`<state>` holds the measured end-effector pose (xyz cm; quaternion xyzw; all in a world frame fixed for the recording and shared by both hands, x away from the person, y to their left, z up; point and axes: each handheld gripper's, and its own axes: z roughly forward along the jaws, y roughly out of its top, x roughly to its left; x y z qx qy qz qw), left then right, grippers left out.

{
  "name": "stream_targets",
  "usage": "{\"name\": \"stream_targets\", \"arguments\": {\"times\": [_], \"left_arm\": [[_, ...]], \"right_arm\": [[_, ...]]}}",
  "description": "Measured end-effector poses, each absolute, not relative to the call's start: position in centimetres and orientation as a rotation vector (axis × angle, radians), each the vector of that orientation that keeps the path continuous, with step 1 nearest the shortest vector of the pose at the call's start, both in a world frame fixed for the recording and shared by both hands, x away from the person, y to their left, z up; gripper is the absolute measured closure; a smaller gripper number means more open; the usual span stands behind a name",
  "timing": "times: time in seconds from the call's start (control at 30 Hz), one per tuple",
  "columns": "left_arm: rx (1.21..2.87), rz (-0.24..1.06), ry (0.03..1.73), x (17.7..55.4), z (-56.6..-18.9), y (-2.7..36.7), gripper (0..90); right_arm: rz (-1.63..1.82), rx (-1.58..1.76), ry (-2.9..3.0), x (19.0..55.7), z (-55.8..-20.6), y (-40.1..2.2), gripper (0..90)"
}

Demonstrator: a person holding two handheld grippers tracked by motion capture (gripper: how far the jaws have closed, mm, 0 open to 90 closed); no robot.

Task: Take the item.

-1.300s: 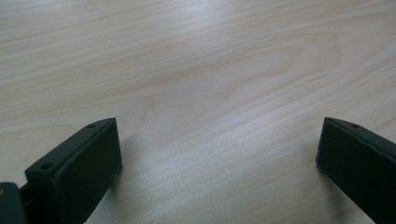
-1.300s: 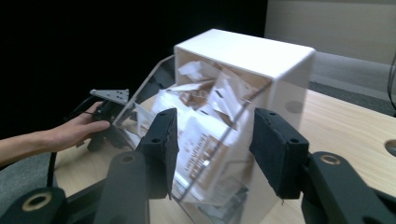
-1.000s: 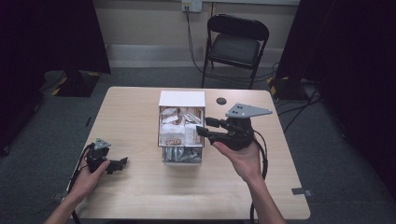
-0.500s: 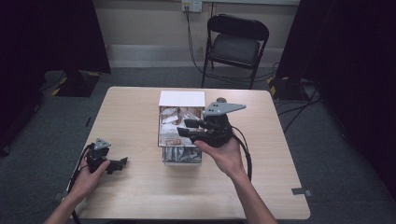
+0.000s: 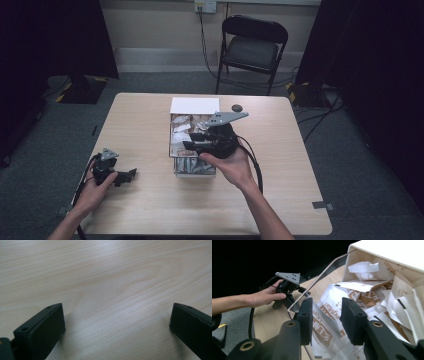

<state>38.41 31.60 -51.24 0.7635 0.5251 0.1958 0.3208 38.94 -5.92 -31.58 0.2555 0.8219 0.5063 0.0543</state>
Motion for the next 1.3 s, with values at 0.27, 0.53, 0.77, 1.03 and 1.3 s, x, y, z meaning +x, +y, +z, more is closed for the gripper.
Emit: {"name": "stream_targets", "arguments": {"times": [0.27,0.53,0.77,1.03,1.3], "left_arm": [[2.005,0.513,1.38,38.4,-51.2,31.6,0.0],[2.006,0.514,1.38,38.4,-51.2,31.6,0.0],[2.006,0.513,1.381,38.4,-51.2,31.6,0.0],[2.006,0.513,1.381,38.4,-51.2,31.6,0.0],[2.004,0.514,1.38,38.4,-51.3,31.6,0.0]], "right_arm": [[1.532,0.763,2.534,39.3,-32.0,-5.4,71.0],[1.503,0.73,2.576,39.1,-32.2,-4.7,71.9],[1.467,0.751,2.586,39.2,-32.2,-4.7,77.1],[1.419,0.749,2.597,39.2,-32.3,-4.4,79.5],[1.406,0.769,2.614,39.6,-32.5,-4.5,83.9]]}}
